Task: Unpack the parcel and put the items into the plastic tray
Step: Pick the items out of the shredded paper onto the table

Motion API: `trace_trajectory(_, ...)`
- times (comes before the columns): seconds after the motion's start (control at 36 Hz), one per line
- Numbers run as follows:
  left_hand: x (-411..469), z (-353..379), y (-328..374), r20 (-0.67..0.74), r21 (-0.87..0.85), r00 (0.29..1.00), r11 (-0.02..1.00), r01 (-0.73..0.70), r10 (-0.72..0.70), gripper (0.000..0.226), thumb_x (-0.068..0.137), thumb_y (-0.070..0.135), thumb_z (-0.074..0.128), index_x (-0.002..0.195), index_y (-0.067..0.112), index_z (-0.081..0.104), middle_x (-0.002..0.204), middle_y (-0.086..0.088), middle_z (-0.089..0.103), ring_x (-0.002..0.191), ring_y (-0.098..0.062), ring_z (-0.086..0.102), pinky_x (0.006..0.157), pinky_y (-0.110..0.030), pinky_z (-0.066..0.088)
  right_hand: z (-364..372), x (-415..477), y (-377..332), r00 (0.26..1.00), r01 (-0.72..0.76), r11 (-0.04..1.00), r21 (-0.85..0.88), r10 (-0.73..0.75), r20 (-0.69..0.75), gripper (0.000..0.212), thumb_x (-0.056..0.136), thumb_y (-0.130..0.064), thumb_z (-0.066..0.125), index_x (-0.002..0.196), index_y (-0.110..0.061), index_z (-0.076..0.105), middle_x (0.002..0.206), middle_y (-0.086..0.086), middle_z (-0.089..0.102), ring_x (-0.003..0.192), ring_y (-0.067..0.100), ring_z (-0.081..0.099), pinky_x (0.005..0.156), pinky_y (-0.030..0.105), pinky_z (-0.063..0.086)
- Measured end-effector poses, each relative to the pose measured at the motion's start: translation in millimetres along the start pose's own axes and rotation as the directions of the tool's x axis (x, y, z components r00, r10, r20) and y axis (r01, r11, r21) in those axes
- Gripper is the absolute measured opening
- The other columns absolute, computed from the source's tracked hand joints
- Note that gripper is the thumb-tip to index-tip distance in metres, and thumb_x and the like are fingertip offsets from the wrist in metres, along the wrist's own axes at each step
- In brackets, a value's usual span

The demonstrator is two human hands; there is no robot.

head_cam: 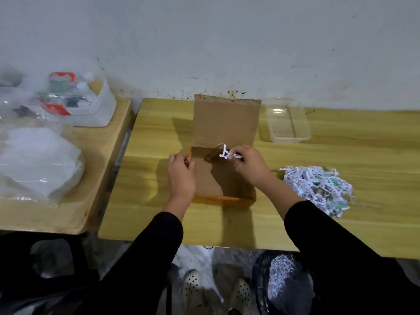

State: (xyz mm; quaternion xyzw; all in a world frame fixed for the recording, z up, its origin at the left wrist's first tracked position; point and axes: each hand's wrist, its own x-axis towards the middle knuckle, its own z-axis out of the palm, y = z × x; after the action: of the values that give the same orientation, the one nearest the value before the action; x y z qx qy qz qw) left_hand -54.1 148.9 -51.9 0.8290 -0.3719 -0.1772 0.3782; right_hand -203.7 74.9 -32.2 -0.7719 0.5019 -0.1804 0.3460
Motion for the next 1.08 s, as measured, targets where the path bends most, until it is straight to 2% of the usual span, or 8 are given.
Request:
trace_trajectory(0.17, -2, 7, 39, -0.022, 0.123, 0.997, 0.990, -0.065, 0.068, 0.034, 0.079, -0.013, 0.050, 0.110, -0.001, 0.056, 0.115, -0.017, 0.048, 0.108, -0.032, 0.047, 0.092, -0.038, 0.041, -65, -33, 39, 0.985, -0.047, 0.999, 0.016, 0.049, -0.163, 0.011, 0.087, -0.004, 0.056, 0.089, 0.001, 0.065, 0.087, 0.017, 0.059, 0.081, 0.033, 0.059, 0.073, 0.030, 0.044)
trace_trajectory(0.28, -22, 30, 75, -0.001, 0.003, 0.959, 0.959, -0.283, 0.283, 0.030, 0.087, -0.001, 0.048, 0.112, 0.012, 0.056, 0.111, -0.001, 0.048, 0.088, -0.003, 0.048, 0.074, -0.013, 0.038, -105, -64, 77, 0.968, -0.099, 0.994, -0.047, 0.086, -0.235, 0.015, 0.085, 0.000, 0.057, 0.096, -0.001, 0.067, 0.096, 0.019, 0.065, 0.088, 0.031, 0.060, 0.074, 0.023, 0.040)
trace_trajectory(0.42, -72, 92, 117, 0.311, -0.245, 0.719, 0.783, -0.572, 0.622, 0.020, 0.089, 0.006, 0.049, 0.106, 0.005, 0.061, 0.105, -0.008, 0.059, 0.097, -0.018, 0.055, 0.083, -0.022, 0.041, -127, -103, 125, 0.981, -0.100, 0.960, -0.262, 0.051, -0.188, 0.029, 0.083, -0.012, 0.063, 0.112, -0.006, 0.063, 0.112, 0.016, 0.063, 0.102, 0.035, 0.054, 0.089, 0.038, 0.042)
trace_trajectory(0.56, -116, 161, 104, 0.700, -0.163, 0.468, 0.758, -0.631, 0.540, 0.051, 0.093, 0.032, 0.050, 0.140, 0.021, 0.036, 0.150, -0.006, 0.028, 0.139, -0.022, 0.020, 0.114, -0.035, 0.015, -136, -124, 165, 0.972, -0.159, 0.970, -0.185, 0.121, -0.203, 0.029, 0.085, -0.015, 0.063, 0.112, -0.004, 0.063, 0.112, 0.016, 0.062, 0.100, 0.033, 0.057, 0.088, 0.034, 0.043)
trace_trajectory(0.69, -109, 173, 69, 0.695, -0.075, 0.532, 0.785, -0.615, 0.483, 0.053, 0.097, 0.039, 0.038, 0.145, 0.031, 0.018, 0.156, 0.005, 0.012, 0.143, -0.016, 0.009, 0.115, -0.032, 0.013, -147, -139, 203, 0.911, -0.332, 0.940, -0.077, 0.298, -0.285, 0.024, 0.087, -0.014, 0.060, 0.108, -0.004, 0.065, 0.102, 0.016, 0.064, 0.089, 0.030, 0.060, 0.074, 0.025, 0.040)
trace_trajectory(0.83, -89, 163, 69, 0.561, 0.065, 0.701, 0.820, -0.568, 0.441, 0.044, 0.092, 0.026, 0.050, 0.135, 0.016, 0.044, 0.143, -0.004, 0.040, 0.130, -0.025, 0.036, 0.107, -0.040, 0.031, -165, -148, 216, 0.823, -0.439, 0.898, 0.002, 0.403, -0.400, 0.021, 0.084, -0.007, 0.063, 0.103, 0.000, 0.067, 0.102, 0.023, 0.062, 0.092, 0.036, 0.061, 0.085, 0.041, 0.050)
trace_trajectory(0.94, -101, 160, 92, 0.306, 0.069, 0.813, 0.840, -0.538, 0.495, 0.031, 0.080, 0.010, 0.055, 0.111, 0.016, 0.057, 0.117, -0.007, 0.051, 0.110, -0.025, 0.046, 0.088, -0.037, 0.034, -165, -145, 205, 0.805, -0.362, 0.931, -0.041, 0.290, -0.517, 0.016, 0.081, -0.004, 0.064, 0.096, -0.001, 0.067, 0.100, 0.019, 0.061, 0.093, 0.033, 0.055, 0.079, 0.029, 0.041)
trace_trajectory(1.08, -119, 170, 110, 0.503, -0.046, 0.675, 0.796, -0.603, 0.540, 0.046, 0.092, 0.016, 0.043, 0.137, 0.011, 0.037, 0.145, -0.005, 0.036, 0.134, -0.019, 0.030, 0.111, -0.037, 0.027, -146, -125, 176, 0.965, -0.115, 0.987, -0.114, 0.084, -0.247, 0.011, 0.083, -0.012, 0.063, 0.094, -0.012, 0.065, 0.093, -0.001, 0.059, 0.085, 0.014, 0.054, 0.077, 0.028, 0.048)
